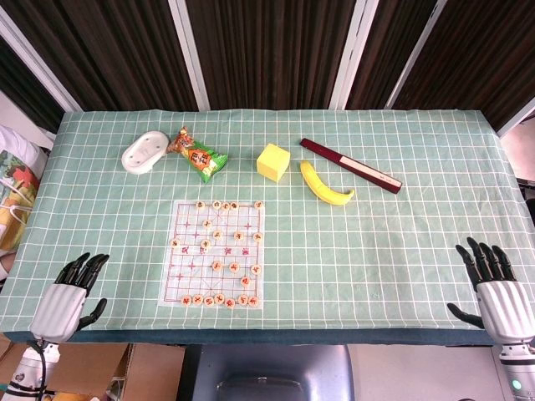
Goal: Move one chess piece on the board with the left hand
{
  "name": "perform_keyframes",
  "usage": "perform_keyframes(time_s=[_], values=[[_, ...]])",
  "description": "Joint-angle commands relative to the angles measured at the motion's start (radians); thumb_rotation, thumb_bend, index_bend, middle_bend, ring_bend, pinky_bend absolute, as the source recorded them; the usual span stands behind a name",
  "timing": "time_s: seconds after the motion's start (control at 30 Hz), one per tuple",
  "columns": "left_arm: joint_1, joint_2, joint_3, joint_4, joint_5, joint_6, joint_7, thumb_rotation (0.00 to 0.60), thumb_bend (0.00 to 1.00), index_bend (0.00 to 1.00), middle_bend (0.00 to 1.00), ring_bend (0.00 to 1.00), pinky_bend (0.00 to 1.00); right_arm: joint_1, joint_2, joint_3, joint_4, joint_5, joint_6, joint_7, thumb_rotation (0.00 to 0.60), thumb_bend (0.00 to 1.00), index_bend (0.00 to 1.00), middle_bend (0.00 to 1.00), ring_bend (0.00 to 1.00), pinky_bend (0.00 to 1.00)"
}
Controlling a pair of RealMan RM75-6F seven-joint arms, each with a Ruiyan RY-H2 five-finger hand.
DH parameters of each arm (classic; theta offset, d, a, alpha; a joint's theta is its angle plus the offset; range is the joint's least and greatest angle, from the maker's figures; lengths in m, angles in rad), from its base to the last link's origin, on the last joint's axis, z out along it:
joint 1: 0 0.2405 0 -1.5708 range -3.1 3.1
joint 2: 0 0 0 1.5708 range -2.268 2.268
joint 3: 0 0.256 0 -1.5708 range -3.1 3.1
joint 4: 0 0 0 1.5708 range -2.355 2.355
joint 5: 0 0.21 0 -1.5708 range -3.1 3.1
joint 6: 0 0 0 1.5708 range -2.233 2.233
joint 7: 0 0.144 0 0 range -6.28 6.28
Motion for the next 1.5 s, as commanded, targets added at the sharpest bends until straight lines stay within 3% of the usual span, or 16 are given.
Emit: perform_keyframes(time_s=[0.03, 0.17, 0.23, 0.27, 0.3, 0.37, 0.43, 0.47, 0.53, 0.67, 0.93, 1.23, 1.5], values=[[-0.003, -0.003, 0.008, 0.003, 0.015, -0.007, -0.011, 0.600, 0.35, 0.00, 0.10, 0.06, 0.18, 0.000, 0.000, -0.003, -0.002, -0.007, 0.000, -0.002, 0.600, 0.19, 0.00, 0.00, 0.00, 0.00], [-0.032, -0.012, 0.025, -0.008, 0.059, -0.043, -0.052, 0.600, 0.34, 0.00, 0.10, 0.06, 0.21, -0.001, 0.001, -0.010, -0.006, -0.023, 0.002, 0.007, 0.600, 0.19, 0.00, 0.00, 0.00, 0.00], [-0.069, -0.035, 0.026, -0.006, 0.100, -0.073, -0.074, 0.600, 0.34, 0.00, 0.12, 0.11, 0.28, 0.002, -0.001, -0.011, -0.005, -0.026, 0.000, 0.009, 0.600, 0.19, 0.00, 0.00, 0.00, 0.00], [-0.086, -0.048, 0.021, -0.006, 0.110, -0.087, -0.075, 0.600, 0.34, 0.00, 0.18, 0.18, 0.34, 0.002, -0.001, -0.012, -0.005, -0.027, -0.004, 0.009, 0.600, 0.19, 0.00, 0.00, 0.00, 0.00], [-0.102, -0.063, 0.015, -0.012, 0.111, -0.106, -0.080, 0.600, 0.34, 0.02, 0.29, 0.32, 0.48, 0.004, -0.001, -0.013, -0.006, -0.027, -0.009, 0.009, 0.600, 0.19, 0.00, 0.00, 0.00, 0.00], [-0.139, -0.094, 0.002, -0.049, 0.096, -0.162, -0.097, 0.600, 0.35, 0.11, 0.62, 0.71, 0.83, 0.009, -0.002, -0.015, -0.008, -0.029, -0.019, 0.010, 0.600, 0.19, 0.00, 0.00, 0.00, 0.00], [-0.177, -0.116, -0.012, -0.098, 0.063, -0.231, -0.123, 0.600, 0.35, 0.19, 0.86, 0.93, 0.98, 0.013, -0.005, -0.016, -0.008, -0.031, -0.025, 0.005, 0.600, 0.19, 0.00, 0.00, 0.00, 0.00], [-0.194, -0.123, -0.021, -0.120, 0.039, -0.265, -0.126, 0.600, 0.35, 0.22, 0.94, 0.99, 1.00, 0.015, -0.006, -0.017, -0.008, -0.032, -0.029, 0.003, 0.600, 0.19, 0.00, 0.00, 0.00, 0.00], [-0.232, -0.129, -0.051, -0.164, -0.028, -0.341, -0.102, 0.600, 0.35, 0.26, 1.00, 1.00, 1.00, 0.019, -0.008, -0.020, -0.010, -0.036, -0.037, 0.000, 0.600, 0.19, 0.00, 0.00, 0.00, 0.00], [-0.274, -0.171, -0.105, -0.202, -0.143, -0.406, -0.023, 0.600, 0.35, 0.31, 1.00, 1.00, 1.00, 0.023, -0.009, -0.020, -0.011, -0.037, -0.044, 0.001, 0.600, 0.19, 0.00, 0.00, 0.00, 0.00], [-0.350, -0.345, -0.180, -0.130, -0.300, -0.444, 0.133, 0.600, 0.35, 0.35, 1.00, 1.00, 1.00, 0.030, -0.012, -0.018, -0.013, -0.026, -0.060, -0.001, 0.600, 0.19, 0.00, 0.00, 0.00, 0.00], [-0.426, -0.518, -0.210, 0.009, -0.407, -0.452, 0.265, 0.600, 0.37, 0.37, 1.00, 1.00, 1.00, 0.037, -0.013, -0.016, -0.012, -0.015, -0.076, 0.001, 0.600, 0.19, 0.00, 0.00, 0.00, 0.00], [-0.465, -0.598, -0.210, 0.080, -0.460, -0.479, 0.279, 0.600, 0.37, 0.38, 1.00, 1.00, 1.00, 0.040, -0.010, -0.014, -0.012, -0.009, -0.080, 0.006, 0.600, 0.19, 0.00, 0.00, 0.00, 0.00]])
